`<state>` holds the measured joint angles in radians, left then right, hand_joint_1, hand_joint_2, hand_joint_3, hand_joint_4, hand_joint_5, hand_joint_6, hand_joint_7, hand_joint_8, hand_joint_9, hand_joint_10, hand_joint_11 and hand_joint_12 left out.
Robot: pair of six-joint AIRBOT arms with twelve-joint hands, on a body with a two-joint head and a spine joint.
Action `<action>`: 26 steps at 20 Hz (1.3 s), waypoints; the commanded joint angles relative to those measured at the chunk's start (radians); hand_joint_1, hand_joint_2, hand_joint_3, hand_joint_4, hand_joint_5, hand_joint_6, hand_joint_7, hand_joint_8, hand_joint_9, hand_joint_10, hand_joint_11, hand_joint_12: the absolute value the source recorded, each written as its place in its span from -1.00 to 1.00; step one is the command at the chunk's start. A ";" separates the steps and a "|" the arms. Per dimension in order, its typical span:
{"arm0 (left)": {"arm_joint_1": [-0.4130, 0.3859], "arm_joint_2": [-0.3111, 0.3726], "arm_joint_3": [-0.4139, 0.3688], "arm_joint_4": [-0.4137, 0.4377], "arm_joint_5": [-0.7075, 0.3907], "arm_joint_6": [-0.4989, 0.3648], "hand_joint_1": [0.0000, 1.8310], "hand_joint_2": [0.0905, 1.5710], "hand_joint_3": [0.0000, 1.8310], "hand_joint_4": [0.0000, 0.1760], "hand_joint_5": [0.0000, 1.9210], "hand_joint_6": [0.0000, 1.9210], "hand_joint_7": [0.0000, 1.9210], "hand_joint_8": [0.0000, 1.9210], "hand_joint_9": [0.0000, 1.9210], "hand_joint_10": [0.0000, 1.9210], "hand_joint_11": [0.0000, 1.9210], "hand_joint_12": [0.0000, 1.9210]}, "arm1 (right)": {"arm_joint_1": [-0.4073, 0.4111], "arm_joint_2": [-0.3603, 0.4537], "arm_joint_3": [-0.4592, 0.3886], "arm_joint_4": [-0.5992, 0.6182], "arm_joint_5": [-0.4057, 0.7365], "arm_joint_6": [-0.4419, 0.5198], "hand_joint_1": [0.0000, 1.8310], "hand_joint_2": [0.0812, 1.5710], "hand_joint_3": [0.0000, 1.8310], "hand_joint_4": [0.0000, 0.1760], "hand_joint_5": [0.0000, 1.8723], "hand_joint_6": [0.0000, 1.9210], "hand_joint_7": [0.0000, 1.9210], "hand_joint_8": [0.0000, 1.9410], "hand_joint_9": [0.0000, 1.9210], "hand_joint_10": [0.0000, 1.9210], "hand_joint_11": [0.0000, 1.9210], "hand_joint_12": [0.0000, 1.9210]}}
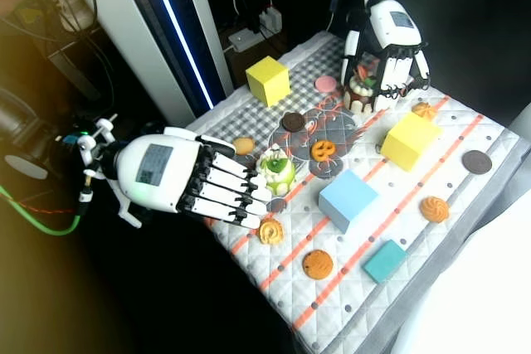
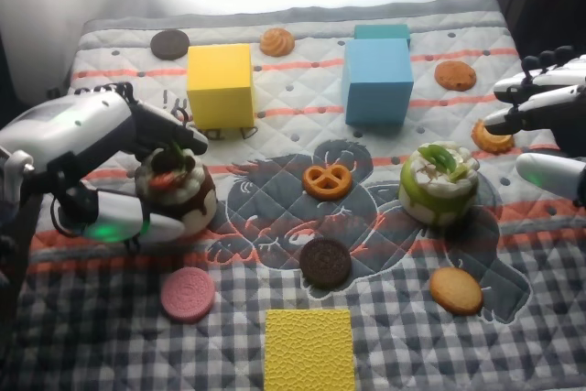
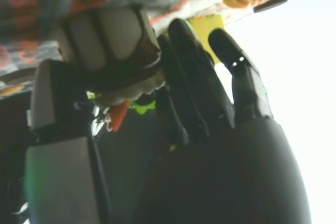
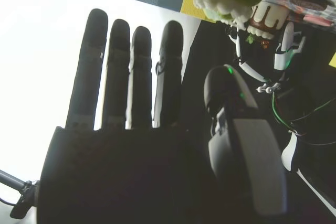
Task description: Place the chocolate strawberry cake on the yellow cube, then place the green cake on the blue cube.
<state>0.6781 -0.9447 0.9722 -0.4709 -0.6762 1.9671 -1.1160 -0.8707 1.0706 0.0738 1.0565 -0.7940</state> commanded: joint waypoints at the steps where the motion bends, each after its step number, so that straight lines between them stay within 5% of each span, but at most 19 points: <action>1: -0.012 0.000 -0.002 0.020 -0.134 -0.003 0.23 0.28 -1.00 -1.00 -0.10 -0.99 0.03 -0.97 -0.06 -0.87 -0.71 0.41 | 0.004 -0.001 -0.001 0.015 0.118 0.002 -0.74 0.73 -1.00 -1.00 -0.19 -0.99 -0.43 -1.00 -0.43 -1.00 -0.47 -0.76; 2: -0.016 0.002 -0.007 0.026 -0.151 -0.004 0.43 0.34 -1.00 -1.00 -0.09 -1.00 0.05 -0.20 -0.05 -0.80 -0.64 0.45 | 0.003 -0.001 -0.001 0.015 0.118 0.002 -0.72 0.74 -1.00 -1.00 -0.19 -1.00 -0.43 -1.00 -0.43 -1.00 -0.49 -0.77; 3: -0.022 0.003 -0.011 0.033 -0.161 -0.006 0.46 0.37 -1.00 -1.00 -0.09 -1.00 0.00 0.04 -0.10 -0.67 -0.63 0.47 | 0.003 -0.002 -0.001 0.015 0.118 0.002 -0.71 0.74 -1.00 -1.00 -0.18 -1.00 -0.43 -1.00 -0.43 -1.00 -0.49 -0.77; 4: -0.031 0.007 -0.015 0.043 -0.172 -0.009 0.46 0.38 -1.00 -1.00 -0.07 -0.99 -0.01 0.09 -0.11 -0.62 -0.66 0.39 | 0.003 -0.002 -0.001 0.016 0.118 0.002 -0.66 0.75 -1.00 -1.00 -0.21 -1.00 -0.43 -1.00 -0.43 -1.00 -0.49 -0.77; 5: -0.042 0.011 -0.019 0.054 -0.181 -0.013 0.26 0.32 -1.00 -1.00 -0.09 -0.99 -0.09 -0.46 -0.14 -0.62 -0.69 0.34 | 0.003 -0.002 -0.001 0.016 0.118 0.002 -0.64 0.75 -1.00 -0.77 -0.24 -1.00 -0.44 -1.00 -0.43 -1.00 -0.49 -0.76; 7: -0.080 0.020 -0.021 0.081 -0.200 -0.016 0.22 0.27 -1.00 -1.00 -0.07 -1.00 0.07 -0.94 -0.10 -0.69 -0.72 0.35 | 0.003 -0.003 -0.001 0.016 0.118 0.002 -0.63 0.75 -1.00 -0.54 -0.25 -1.00 -0.44 -1.00 -0.44 -1.00 -0.49 -0.76; 9: -0.104 0.020 -0.011 0.084 -0.200 -0.016 0.23 0.28 -1.00 -1.00 -0.08 -1.00 0.06 -0.97 -0.11 -0.73 -0.74 0.28 | 0.003 -0.005 -0.001 0.016 0.118 0.002 -0.65 0.74 -1.00 -0.41 -0.25 -1.00 -0.45 -1.00 -0.44 -1.00 -0.51 -0.76; 11: -0.140 0.019 0.008 0.083 -0.197 -0.016 0.22 0.29 -1.00 -1.00 -0.09 -1.00 0.06 -0.99 -0.16 -0.79 -0.89 0.25 | 0.003 -0.007 0.000 0.017 0.118 0.002 -0.61 0.75 -1.00 -0.68 -0.25 -1.00 -0.44 -1.00 -0.46 -1.00 -0.53 -0.76; 12: -0.161 0.016 0.021 0.081 -0.191 -0.016 0.21 0.28 -1.00 -1.00 -0.08 -1.00 0.06 -0.99 -0.15 -0.79 -0.84 0.27 | 0.003 -0.009 0.001 0.017 0.118 0.002 -0.62 0.75 -1.00 -0.63 -0.25 -1.00 -0.44 -1.00 -0.46 -1.00 -0.53 -0.76; 13: -0.185 0.010 0.038 0.077 -0.181 -0.016 0.43 0.35 -1.00 -1.00 -0.06 -1.00 0.09 -0.26 -0.09 -0.79 -0.80 0.34 | 0.003 -0.011 0.001 0.017 0.118 0.002 -0.65 0.75 -1.00 -0.60 -0.25 -1.00 -0.44 -1.00 -0.44 -1.00 -0.50 -0.74; 14: -0.211 0.000 0.058 0.071 -0.165 -0.016 0.46 0.34 -1.00 -1.00 -0.04 -1.00 0.06 -0.06 -0.06 -0.78 -0.80 0.36 | 0.003 -0.012 0.002 0.017 0.118 0.002 -0.67 0.75 -1.00 -0.57 -0.24 -1.00 -0.44 -1.00 -0.43 -0.99 -0.48 -0.72; 15: -0.241 -0.015 0.085 0.062 -0.142 -0.016 0.47 0.35 -1.00 -1.00 -0.03 -1.00 0.03 0.02 -0.07 -0.78 -0.89 0.45 | 0.003 -0.014 0.003 0.018 0.118 0.002 -0.65 0.75 -1.00 -0.66 -0.24 -1.00 -0.43 -1.00 -0.42 -0.99 -0.49 -0.71; 16: -0.257 -0.025 0.101 0.056 -0.129 -0.016 0.46 0.37 -1.00 -1.00 -0.04 -1.00 0.01 0.06 -0.10 -0.78 -0.98 0.56 | 0.003 -0.014 0.004 0.018 0.118 0.002 -0.64 0.75 -1.00 -0.98 -0.22 -0.99 -0.43 -1.00 -0.42 -0.99 -0.49 -0.71; 18: -0.308 -0.059 0.157 0.035 -0.072 -0.016 0.46 0.38 -1.00 -1.00 -0.06 -1.00 -0.01 0.10 -0.14 -0.71 -1.00 0.65 | 0.005 -0.017 0.007 0.017 0.118 0.002 -0.65 0.75 -1.00 -1.00 -0.19 -0.99 -0.42 -1.00 -0.42 -1.00 -0.51 -0.71; 19: -0.326 -0.074 0.180 0.026 -0.048 -0.016 0.22 0.31 -1.00 -1.00 -0.06 -1.00 -0.05 -0.40 -0.10 -0.66 -0.78 0.51 | 0.008 -0.018 0.008 0.017 0.118 0.002 -0.64 0.75 -1.00 -1.00 -0.19 -0.99 -0.42 -1.00 -0.42 -1.00 -0.52 -0.71; 21: -0.352 -0.112 0.238 0.000 0.007 -0.016 0.14 0.28 -1.00 -1.00 -0.05 -1.00 0.09 -0.82 -0.12 -0.59 -0.60 0.37 | 0.012 -0.022 0.011 0.017 0.118 0.002 -0.66 0.75 -1.00 -1.00 -0.18 -0.99 -0.42 -1.00 -0.41 -1.00 -0.50 -0.70; 26: -0.368 -0.191 0.347 -0.052 0.110 -0.016 0.10 0.30 -1.00 -1.00 -0.08 -0.99 0.12 -0.98 -0.10 -0.71 -0.65 0.28 | 0.014 -0.029 0.017 0.016 0.118 0.002 -0.62 0.76 -1.00 -1.00 -0.19 -1.00 -0.42 -1.00 -0.43 -1.00 -0.52 -0.70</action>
<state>0.3267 -1.1454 1.3216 -0.5377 -0.4698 1.9587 -1.1172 -0.9001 1.0851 0.0772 1.0550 -0.7940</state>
